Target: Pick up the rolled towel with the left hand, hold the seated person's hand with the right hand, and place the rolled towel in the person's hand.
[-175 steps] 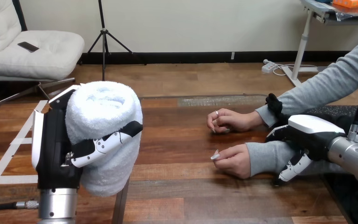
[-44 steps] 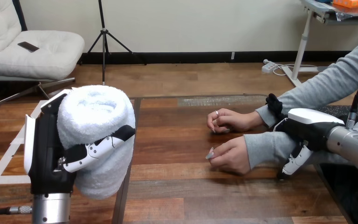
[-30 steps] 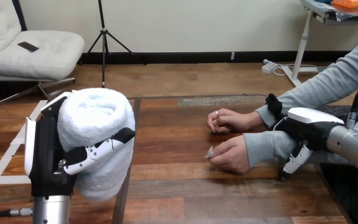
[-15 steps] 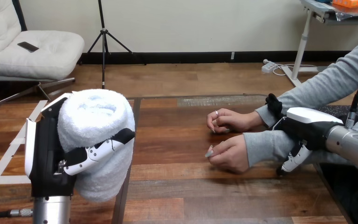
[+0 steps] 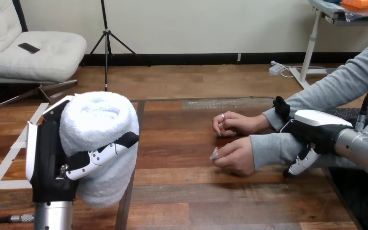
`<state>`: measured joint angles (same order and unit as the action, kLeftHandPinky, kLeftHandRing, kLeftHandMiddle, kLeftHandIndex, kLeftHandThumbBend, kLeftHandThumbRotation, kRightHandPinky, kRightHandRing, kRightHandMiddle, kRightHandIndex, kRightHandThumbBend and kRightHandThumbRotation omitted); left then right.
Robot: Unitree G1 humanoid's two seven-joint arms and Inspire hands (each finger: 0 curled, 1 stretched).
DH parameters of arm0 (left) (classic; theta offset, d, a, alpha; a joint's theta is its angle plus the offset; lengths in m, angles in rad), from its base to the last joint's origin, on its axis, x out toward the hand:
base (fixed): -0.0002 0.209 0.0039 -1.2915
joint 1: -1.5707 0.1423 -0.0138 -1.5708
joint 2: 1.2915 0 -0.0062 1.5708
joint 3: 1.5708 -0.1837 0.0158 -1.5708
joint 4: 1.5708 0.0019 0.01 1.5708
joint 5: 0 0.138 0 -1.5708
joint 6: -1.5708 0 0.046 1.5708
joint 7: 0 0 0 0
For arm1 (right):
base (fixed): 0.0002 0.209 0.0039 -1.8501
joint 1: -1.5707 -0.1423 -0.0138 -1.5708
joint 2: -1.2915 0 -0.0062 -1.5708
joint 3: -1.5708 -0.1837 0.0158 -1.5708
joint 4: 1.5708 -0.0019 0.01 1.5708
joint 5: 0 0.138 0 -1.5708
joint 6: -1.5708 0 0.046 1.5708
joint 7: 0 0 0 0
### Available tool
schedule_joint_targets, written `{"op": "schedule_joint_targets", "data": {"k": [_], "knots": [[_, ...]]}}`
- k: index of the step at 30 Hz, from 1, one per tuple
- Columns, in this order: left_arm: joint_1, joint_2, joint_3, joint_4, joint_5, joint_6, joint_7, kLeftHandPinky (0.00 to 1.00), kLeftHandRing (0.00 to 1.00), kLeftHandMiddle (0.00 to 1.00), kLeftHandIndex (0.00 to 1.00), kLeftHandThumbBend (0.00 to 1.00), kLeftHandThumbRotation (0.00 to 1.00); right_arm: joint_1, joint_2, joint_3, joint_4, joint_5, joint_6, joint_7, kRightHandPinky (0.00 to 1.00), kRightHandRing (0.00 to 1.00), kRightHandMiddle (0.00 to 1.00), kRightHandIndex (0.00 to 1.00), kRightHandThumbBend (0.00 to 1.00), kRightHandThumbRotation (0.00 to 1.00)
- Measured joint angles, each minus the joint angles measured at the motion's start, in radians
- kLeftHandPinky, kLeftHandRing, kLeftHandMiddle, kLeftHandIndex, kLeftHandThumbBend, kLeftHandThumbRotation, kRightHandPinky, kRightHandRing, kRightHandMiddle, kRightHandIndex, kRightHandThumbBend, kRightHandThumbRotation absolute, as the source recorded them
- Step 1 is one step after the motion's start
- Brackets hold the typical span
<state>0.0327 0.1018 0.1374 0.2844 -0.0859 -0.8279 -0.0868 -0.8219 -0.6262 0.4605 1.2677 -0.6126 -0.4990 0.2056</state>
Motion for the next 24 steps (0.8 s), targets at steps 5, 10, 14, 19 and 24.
{"op": "schedule_joint_targets", "data": {"k": [5,10,14,19,24], "knots": [[0.000,0.000,0.000,0.000,0.000,0.000,0.000,0.27,0.31,0.38,0.42,0.62,0.00,0.000,0.000,0.000,0.000,0.000,-0.006,-0.006,0.41,0.45,0.50,0.53,0.65,0.12],[0.000,0.000,0.000,0.000,0.000,0.000,0.000,0.27,0.31,0.38,0.42,0.62,0.00,0.000,0.000,0.000,0.000,0.000,-0.009,-0.006,0.41,0.45,0.50,0.52,0.63,0.14],[0.000,0.000,0.000,0.000,-0.001,-0.001,0.000,0.27,0.31,0.38,0.42,0.63,0.00,0.000,0.000,0.000,0.000,0.000,-0.012,-0.007,0.41,0.44,0.50,0.52,0.62,0.15],[0.000,0.000,0.000,0.000,-0.001,-0.001,0.000,0.27,0.31,0.38,0.42,0.63,0.00,0.000,0.000,0.000,0.000,-0.001,-0.016,-0.009,0.40,0.44,0.50,0.52,0.60,0.16],[0.000,0.000,0.000,0.000,-0.001,-0.001,0.000,0.27,0.31,0.38,0.42,0.63,0.00,0.000,0.000,0.000,0.000,-0.001,-0.018,-0.014,0.40,0.44,0.49,0.50,0.60,0.16]]}}
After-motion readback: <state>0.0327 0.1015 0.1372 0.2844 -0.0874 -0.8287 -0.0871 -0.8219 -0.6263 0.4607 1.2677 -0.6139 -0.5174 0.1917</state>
